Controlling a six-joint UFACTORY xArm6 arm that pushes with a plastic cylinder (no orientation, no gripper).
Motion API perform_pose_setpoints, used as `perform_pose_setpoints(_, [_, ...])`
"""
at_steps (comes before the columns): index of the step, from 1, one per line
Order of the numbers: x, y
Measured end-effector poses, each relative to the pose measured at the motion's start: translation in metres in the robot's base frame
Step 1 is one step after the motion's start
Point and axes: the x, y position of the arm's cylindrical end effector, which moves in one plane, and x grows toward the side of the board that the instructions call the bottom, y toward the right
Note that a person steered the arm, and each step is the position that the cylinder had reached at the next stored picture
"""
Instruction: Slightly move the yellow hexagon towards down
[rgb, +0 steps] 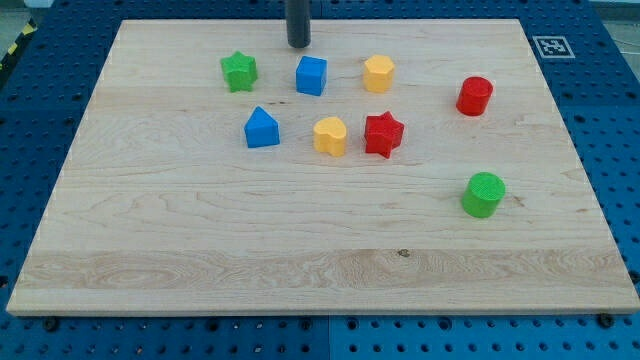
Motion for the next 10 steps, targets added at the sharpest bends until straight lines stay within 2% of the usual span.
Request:
perform_pose_setpoints(5, [-0.002, 0.102])
perform_pose_setpoints(10, [0.046, 0.106])
